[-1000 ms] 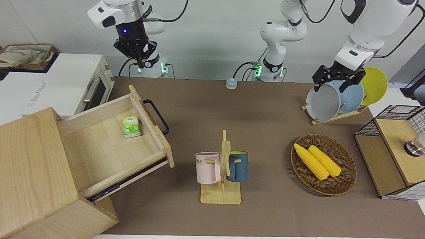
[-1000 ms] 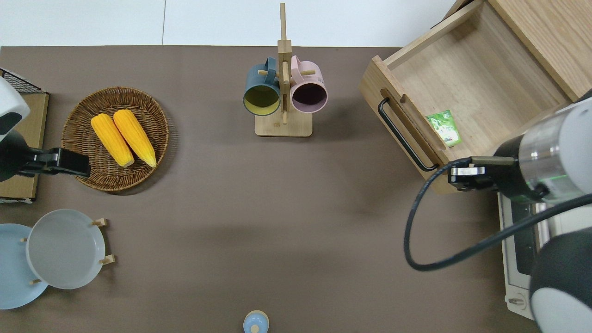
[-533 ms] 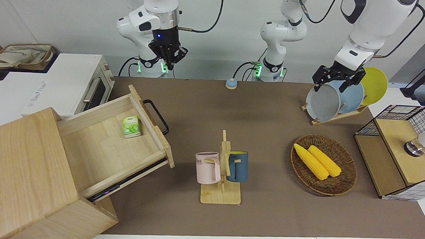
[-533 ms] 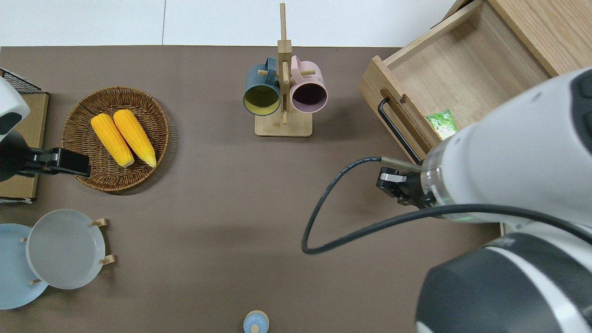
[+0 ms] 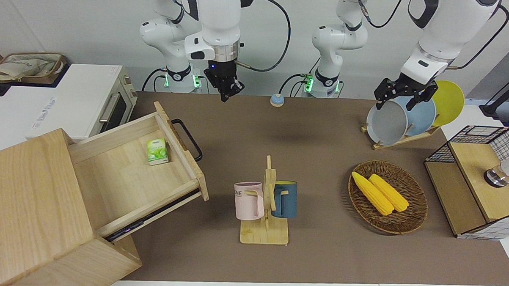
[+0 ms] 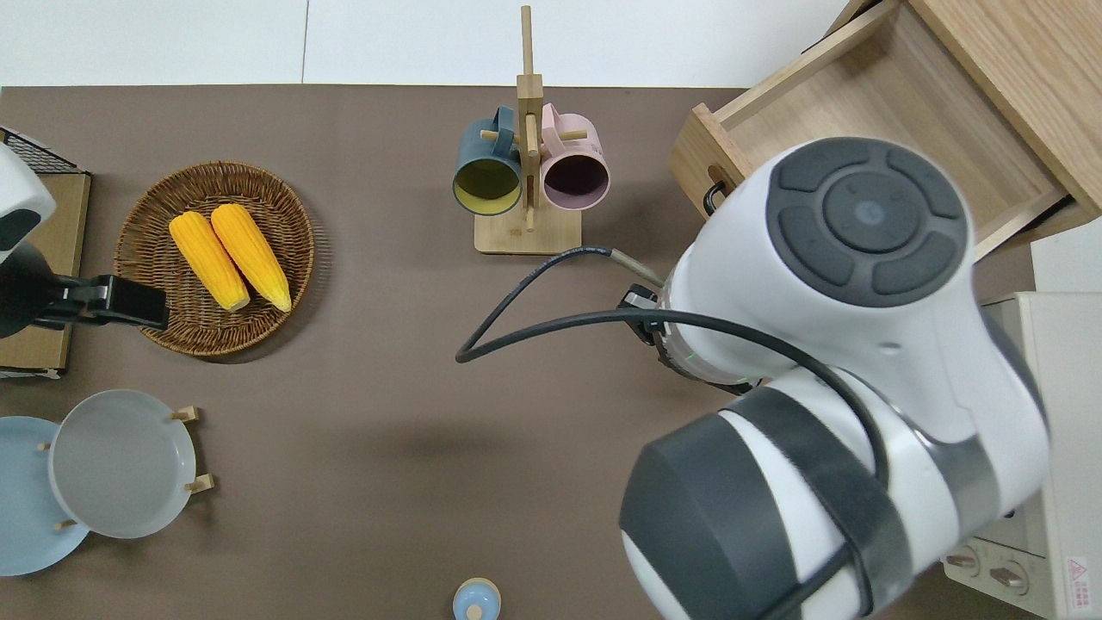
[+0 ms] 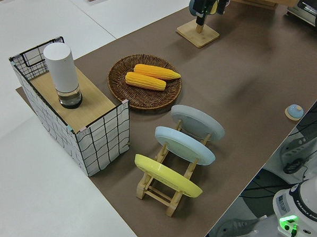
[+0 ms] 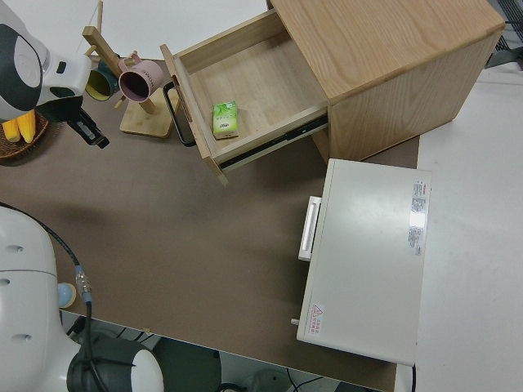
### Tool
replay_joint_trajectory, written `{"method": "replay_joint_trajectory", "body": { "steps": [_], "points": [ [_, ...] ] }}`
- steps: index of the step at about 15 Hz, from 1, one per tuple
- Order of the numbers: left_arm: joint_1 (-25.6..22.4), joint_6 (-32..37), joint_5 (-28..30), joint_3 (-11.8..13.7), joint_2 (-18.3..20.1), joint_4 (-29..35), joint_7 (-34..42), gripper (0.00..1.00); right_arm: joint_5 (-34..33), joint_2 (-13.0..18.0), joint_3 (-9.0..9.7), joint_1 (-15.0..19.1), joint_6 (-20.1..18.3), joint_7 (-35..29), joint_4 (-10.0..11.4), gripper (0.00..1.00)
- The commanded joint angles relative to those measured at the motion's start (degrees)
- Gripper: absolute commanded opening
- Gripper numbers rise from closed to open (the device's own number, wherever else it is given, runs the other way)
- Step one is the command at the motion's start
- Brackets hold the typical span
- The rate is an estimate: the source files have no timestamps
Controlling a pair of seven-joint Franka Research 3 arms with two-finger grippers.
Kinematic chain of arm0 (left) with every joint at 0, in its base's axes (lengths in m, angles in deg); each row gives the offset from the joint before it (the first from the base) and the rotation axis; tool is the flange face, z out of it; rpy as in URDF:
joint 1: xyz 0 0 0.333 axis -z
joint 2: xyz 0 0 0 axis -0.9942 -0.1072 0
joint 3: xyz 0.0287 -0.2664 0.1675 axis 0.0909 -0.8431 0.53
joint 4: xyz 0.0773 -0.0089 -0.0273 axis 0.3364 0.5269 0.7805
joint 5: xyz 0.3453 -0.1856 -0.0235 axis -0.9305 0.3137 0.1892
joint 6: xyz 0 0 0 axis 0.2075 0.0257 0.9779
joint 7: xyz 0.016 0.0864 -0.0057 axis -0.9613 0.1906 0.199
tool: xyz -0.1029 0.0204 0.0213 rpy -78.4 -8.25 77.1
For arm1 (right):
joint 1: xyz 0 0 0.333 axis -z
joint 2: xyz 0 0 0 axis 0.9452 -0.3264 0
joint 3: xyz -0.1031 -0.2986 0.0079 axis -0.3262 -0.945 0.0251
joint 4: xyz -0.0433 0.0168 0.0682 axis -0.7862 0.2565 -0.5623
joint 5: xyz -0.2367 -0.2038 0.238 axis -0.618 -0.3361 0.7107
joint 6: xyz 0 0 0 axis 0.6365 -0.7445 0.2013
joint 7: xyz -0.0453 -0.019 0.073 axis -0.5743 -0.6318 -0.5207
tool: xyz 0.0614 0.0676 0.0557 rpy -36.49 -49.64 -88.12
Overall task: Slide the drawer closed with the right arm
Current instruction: 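Push the drawer front away from the robot with the right arm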
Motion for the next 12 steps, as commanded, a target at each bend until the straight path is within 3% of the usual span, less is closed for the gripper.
{"method": "replay_joint_trajectory", "body": {
  "steps": [1,7,12],
  "points": [
    [-0.3,1.1,-1.0,-0.4,-0.7,-1.4,0.5,0.99,0.5,-3.0,-0.3,-1.3,3.2,-8.8,0.2,0.0],
    [-0.3,1.1,-1.0,-0.4,-0.7,-1.5,0.5,0.99,0.3,-4.5,-0.83,0.3,7.9,-11.9,5.0,0.0],
    [-0.3,1.1,-1.0,-0.4,-0.7,-1.4,0.5,0.99,-0.5,-5.9,-0.83,3.3,10.0,-11.1,5.3,0.0]
  ]
}}
